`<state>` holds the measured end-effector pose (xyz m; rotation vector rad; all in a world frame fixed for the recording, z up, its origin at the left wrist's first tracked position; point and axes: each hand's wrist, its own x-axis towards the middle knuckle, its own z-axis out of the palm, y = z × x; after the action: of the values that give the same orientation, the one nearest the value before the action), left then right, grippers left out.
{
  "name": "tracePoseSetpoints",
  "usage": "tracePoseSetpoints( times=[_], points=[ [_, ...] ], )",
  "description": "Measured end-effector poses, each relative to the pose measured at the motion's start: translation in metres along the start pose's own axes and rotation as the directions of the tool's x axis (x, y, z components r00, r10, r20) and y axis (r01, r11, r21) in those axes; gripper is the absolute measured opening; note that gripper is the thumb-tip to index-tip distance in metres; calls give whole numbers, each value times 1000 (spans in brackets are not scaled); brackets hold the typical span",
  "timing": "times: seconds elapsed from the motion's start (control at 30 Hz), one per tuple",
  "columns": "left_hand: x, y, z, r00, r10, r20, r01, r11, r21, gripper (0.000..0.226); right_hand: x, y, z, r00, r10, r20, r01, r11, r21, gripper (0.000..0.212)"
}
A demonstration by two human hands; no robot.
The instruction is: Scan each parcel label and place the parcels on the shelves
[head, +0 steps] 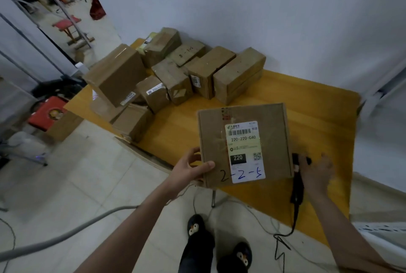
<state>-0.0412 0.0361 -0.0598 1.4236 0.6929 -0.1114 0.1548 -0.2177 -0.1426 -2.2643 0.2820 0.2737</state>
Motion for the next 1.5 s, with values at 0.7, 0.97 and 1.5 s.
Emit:
tracePoseSetpoints(
  times=[0.7,0.97,1.5],
  points=[
    [-82,-3,52,898,181,402,-234,968,88,83,-239,50,-151,966,-252,56,151,728,668,58],
    [-143,-25,144,736,171,655,-313,944,104,33,-362,138,-210,982,6,-189,132,694,708,78],
    [-271,-79,393,362,73,929,-447,888,104,70,-490,311,-360,819,366,-443,136,625,769,51]
  ],
)
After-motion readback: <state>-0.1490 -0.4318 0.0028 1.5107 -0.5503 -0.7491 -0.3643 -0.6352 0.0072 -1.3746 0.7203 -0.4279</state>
